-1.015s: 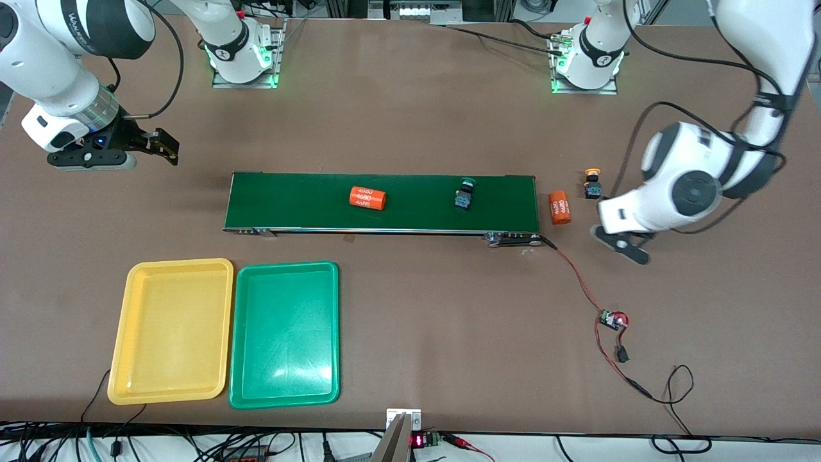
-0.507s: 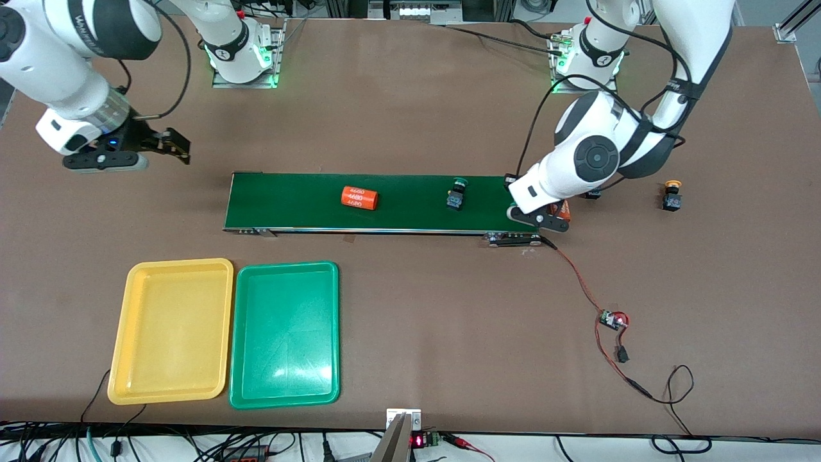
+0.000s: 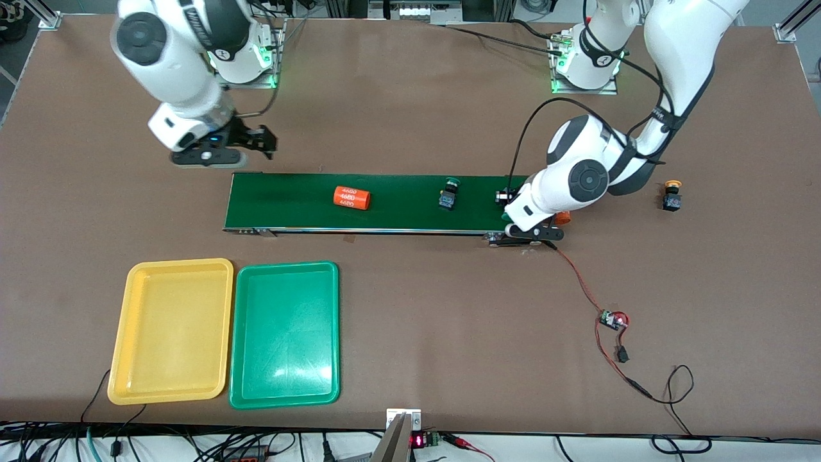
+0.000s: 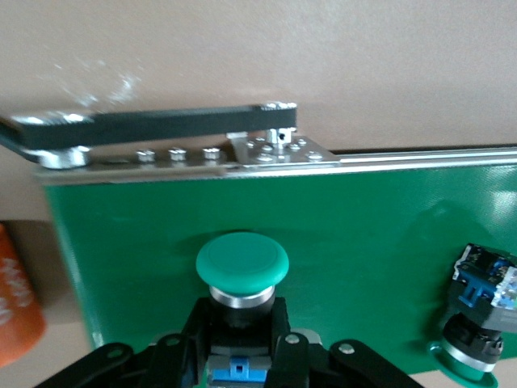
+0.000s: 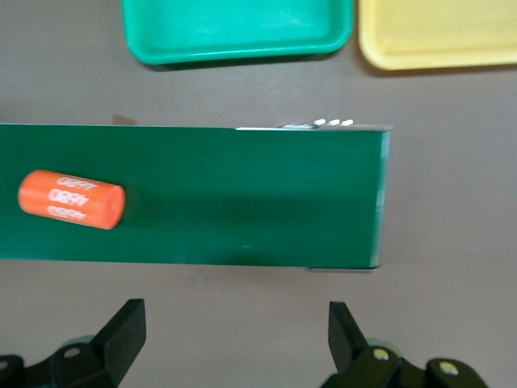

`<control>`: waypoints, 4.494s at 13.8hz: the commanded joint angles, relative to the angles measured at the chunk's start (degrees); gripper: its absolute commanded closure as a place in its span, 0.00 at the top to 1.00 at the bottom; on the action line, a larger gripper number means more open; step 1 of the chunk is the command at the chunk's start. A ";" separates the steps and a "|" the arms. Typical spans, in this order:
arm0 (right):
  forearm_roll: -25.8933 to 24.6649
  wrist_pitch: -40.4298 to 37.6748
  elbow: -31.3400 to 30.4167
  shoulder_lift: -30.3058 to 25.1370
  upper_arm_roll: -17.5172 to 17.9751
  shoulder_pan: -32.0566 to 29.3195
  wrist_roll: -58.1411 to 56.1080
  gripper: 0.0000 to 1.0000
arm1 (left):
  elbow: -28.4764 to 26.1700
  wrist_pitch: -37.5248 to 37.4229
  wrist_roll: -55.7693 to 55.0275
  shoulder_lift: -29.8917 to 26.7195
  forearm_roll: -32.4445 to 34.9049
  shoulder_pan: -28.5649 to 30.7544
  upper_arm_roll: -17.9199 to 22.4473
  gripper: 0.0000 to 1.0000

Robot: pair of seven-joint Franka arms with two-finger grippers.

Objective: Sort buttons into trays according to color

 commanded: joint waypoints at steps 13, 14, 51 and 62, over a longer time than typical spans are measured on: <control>-2.13 4.60 11.54 16.09 -0.70 11.21 11.72 1.00 | -8.63 -8.66 16.10 -9.38 -0.71 13.32 1.15 1.00; -2.13 5.39 11.54 16.26 -0.70 11.04 11.72 1.00 | -11.00 -4.11 16.10 -8.76 -0.71 13.32 1.24 1.00; 1.48 15.59 11.98 24.35 -0.52 14.91 19.28 1.00 | -2.85 -5.75 74.19 -8.93 10.27 0.05 3.35 0.00; 1.39 21.91 11.98 27.60 -0.43 16.66 24.64 1.00 | -3.03 -0.90 73.05 -7.61 12.30 -6.45 4.14 1.00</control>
